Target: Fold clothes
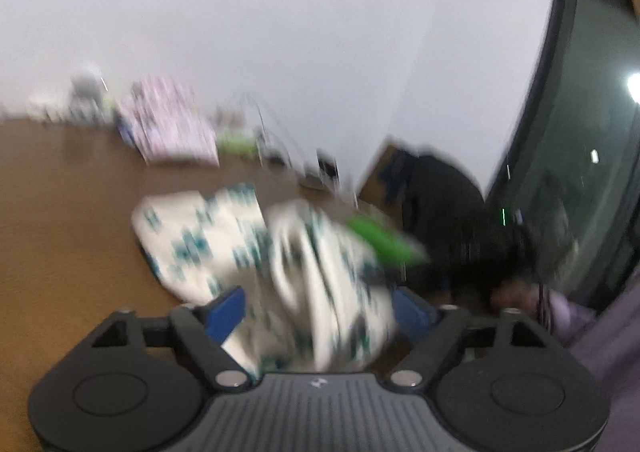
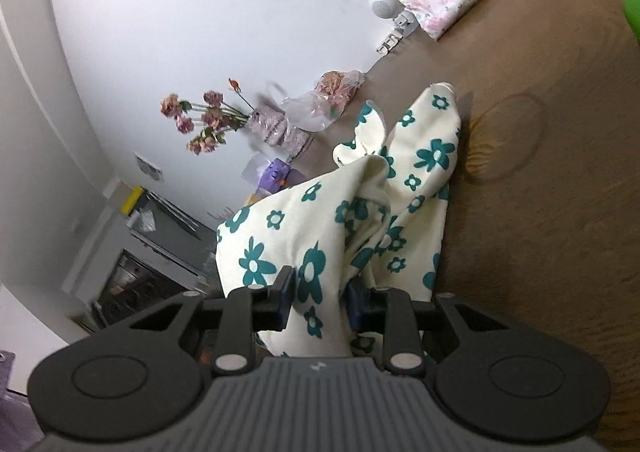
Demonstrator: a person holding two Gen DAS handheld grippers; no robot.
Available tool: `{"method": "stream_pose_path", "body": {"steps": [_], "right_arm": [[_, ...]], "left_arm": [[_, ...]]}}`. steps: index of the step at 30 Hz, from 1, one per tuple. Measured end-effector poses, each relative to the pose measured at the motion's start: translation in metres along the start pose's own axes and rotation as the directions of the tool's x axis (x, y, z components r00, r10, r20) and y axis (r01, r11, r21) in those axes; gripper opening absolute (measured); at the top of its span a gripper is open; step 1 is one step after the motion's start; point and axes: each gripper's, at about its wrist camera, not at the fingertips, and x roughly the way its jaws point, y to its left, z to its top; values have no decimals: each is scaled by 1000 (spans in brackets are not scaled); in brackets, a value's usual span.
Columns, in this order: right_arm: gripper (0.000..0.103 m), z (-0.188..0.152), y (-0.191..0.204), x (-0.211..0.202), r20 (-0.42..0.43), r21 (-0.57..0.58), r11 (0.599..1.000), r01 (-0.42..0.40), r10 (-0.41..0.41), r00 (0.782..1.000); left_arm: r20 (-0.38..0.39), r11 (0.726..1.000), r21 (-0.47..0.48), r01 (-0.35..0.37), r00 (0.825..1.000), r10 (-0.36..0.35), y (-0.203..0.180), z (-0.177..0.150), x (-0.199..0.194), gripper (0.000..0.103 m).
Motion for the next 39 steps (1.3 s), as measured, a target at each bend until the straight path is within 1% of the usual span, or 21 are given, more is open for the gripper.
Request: {"method": "stream_pose_path", "body": {"steps": [1, 4, 6, 9, 11, 12, 13, 15, 17, 20, 22, 25, 27, 29, 30, 31, 33, 34, 35, 37, 39], "right_arm": [[26, 1, 4, 1, -6, -19, 1000, 11, -12, 1000], [26, 2, 11, 5, -19, -56, 998, 42, -43, 999], [26, 1, 14, 6, -20, -67, 995, 70, -71, 997], [26, -6, 21, -2, 1, -96, 990, 107, -108, 994], [26, -13, 25, -8, 16, -121, 984, 129, -128, 992], [26, -16, 26, -10, 25, -121, 983, 140, -138, 990], [26, -19, 28, -13, 33, -122, 981, 151, -148, 988], [26, -23, 30, -14, 45, -146, 974, 174, -169, 985], [27, -22, 33, -16, 52, -174, 967, 188, -182, 982], [32, -14, 43, -22, 101, -247, 940, 237, -218, 971], [40, -9, 52, -28, 162, -308, 903, 298, -259, 952], [41, -1, 63, -34, 251, -365, 847, 385, -309, 917], [41, 4, 70, -29, 273, -395, 833, 386, -295, 916], [38, 6, 78, -16, 278, -451, 818, 356, -250, 927], [34, 6, 81, -9, 281, -481, 807, 342, -228, 932], [29, 5, 84, 1, 282, -503, 793, 343, -224, 933], [23, 5, 80, 17, 257, -496, 798, 341, -240, 936], [22, 4, 74, 25, 234, -478, 807, 345, -261, 936], [22, 3, 69, 32, 211, -462, 811, 358, -292, 933], [21, -5, 66, 40, 194, -487, 783, 387, -334, 922], [21, -13, 66, 45, 191, -520, 751, 407, -362, 912]], "left_arm": [[23, 1000, -4, -7, 1000, 7, -1, 6, -1, 89], [85, 1000, -13, -28, 996, 29, -4, 23, -1, 89], [81, 998, 14, -53, 995, 52, -13, 29, 14, 86], [40, 996, 60, -72, 997, 70, -23, 25, 36, 65], [-5, 992, 47, -114, 993, 114, -18, 22, 49, 36], [-26, 992, 26, -127, 991, 128, -14, 19, 55, 33], [-44, 991, 4, -137, 990, 137, -9, 16, 59, 33], [-60, 991, -36, -127, 990, 124, 0, 11, 65, 33], [-65, 993, -30, -117, 991, 114, 3, 8, 69, 33], [-87, 992, -26, -121, 989, 118, 7, 7, 73, 33], [-97, 991, -27, -132, 987, 129, 9, 5, 73, 33], [-90, 991, -18, -131, 988, 129, 9, 2, 73, 33], [-87, 991, -6, -133, 987, 132, 9, 2, 77, 33], [-95, 991, -6, -136, 986, 134, 10, 2, 81, 33], [-99, 990, -8, -137, 986, 136, 11, 2, 82, 33], [-100, 990, -8, -140, 985, 139, 12, 2, 82, 36], [-100, 987, 1, -162, 982, 161, 14, 3, 78, 44], [-98, 984, 6, -176, 979, 176, 15, 4, 76, 57], [-92, 979, 11, -203, 975, 203, 16, 6, 72, 63], [-75, 971, 21, -237, 968, 238, 17, 10, 62, 63], [-49, 966, 38, -254, 965, 256, 13, 16, 53, 59]]}}
